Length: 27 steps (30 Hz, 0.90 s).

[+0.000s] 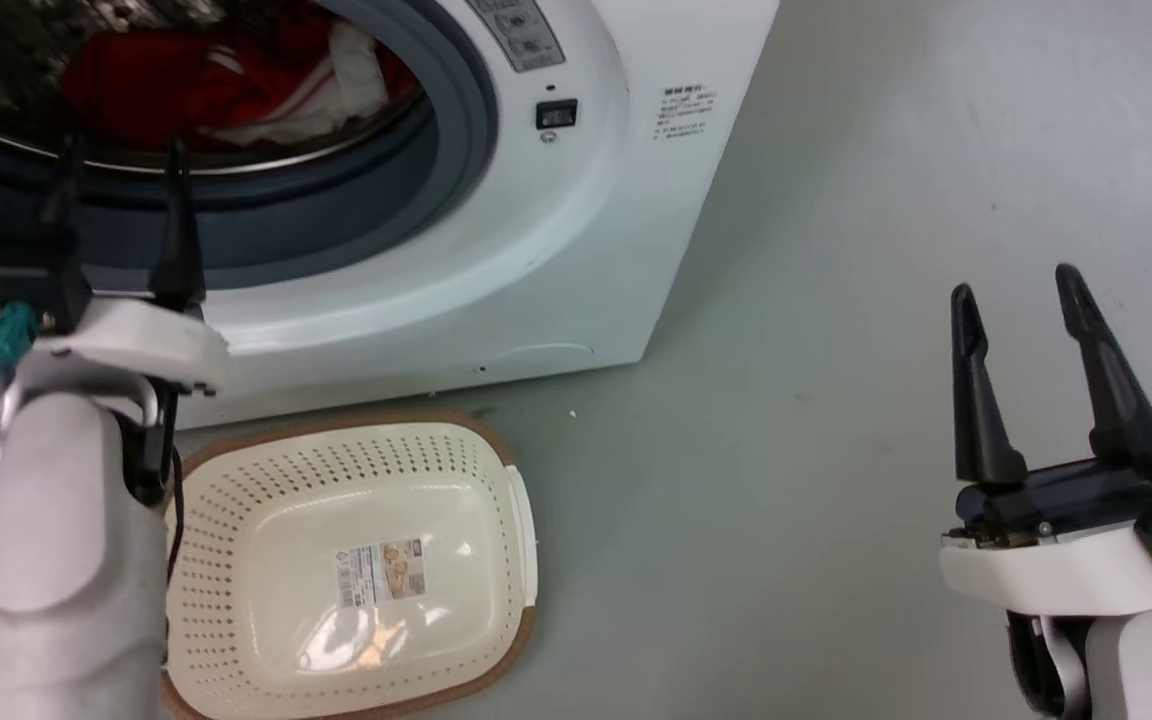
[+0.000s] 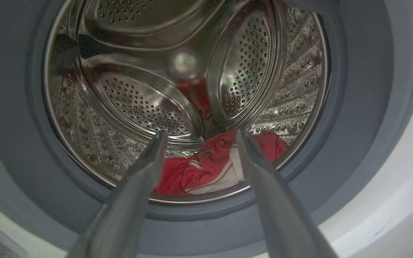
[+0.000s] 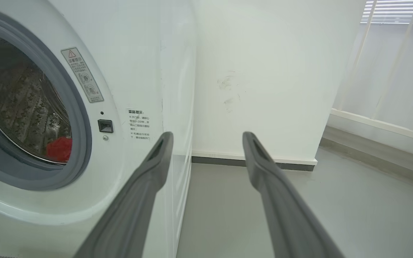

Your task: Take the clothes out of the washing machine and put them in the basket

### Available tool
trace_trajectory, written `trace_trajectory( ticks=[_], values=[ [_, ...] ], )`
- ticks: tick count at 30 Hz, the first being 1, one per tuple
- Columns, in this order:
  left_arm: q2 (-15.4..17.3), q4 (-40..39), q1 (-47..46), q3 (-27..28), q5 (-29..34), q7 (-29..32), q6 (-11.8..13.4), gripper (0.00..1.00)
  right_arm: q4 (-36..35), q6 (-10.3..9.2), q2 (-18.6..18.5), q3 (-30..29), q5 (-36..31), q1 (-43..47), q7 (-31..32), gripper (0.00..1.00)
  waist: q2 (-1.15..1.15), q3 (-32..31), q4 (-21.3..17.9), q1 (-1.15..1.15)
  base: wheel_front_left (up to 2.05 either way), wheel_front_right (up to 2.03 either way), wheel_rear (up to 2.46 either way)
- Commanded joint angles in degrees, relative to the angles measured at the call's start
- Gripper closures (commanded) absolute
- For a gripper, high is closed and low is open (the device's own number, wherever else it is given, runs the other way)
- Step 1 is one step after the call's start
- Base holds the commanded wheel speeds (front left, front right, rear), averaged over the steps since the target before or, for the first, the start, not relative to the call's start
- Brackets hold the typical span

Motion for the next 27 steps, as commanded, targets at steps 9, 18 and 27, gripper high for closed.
trace_trajectory(
  ticks=[9,18,27],
  values=[
    [7.69,14.4,-21.37,-3.68,2.19,0.36,-0.73,0.0,-3.68,-0.04,0.03,-0.17,4.36,-6.28,-0.11,0.0,0.0,15.16,-7.58,-0.01,0.0,0.0,0.0],
    [13.94,22.15,-39.97,-9.64,2.95,8.07,-0.99,0.0,-7.19,-0.04,0.05,-0.41,7.37,-10.46,-0.12,0.0,0.0,24.3,-10.33,-0.01,0.0,0.0,0.0],
    [18.79,28.49,-54.7,-21.14,-5.92,25.48,-1.05,0.0,-9.2,-0.04,0.03,-0.12,9.77,-12.06,-0.12,0.0,0.0,29.17,-11.97,-0.01,0.0,0.0,0.0]
  ],
)
